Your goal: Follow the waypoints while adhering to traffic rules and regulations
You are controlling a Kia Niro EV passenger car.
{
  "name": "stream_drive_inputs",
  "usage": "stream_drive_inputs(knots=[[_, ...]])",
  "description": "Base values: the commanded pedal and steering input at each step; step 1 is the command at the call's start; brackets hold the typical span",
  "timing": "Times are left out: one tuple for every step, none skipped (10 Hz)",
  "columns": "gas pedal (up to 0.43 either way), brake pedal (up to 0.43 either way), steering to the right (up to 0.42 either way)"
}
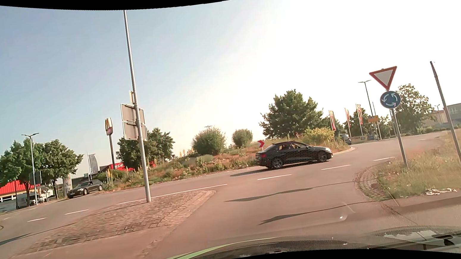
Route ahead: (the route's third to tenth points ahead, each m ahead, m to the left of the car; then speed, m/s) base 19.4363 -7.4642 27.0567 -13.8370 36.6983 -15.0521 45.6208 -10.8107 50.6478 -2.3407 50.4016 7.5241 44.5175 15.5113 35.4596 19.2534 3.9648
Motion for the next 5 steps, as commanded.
stream_drive_inputs(knots=[[0.11,0.0,0.115],[0.11,0.0,0.115],[0.11,0.0,0.115],[0.11,0.0,0.115],[0.039,0.0,0.115]])
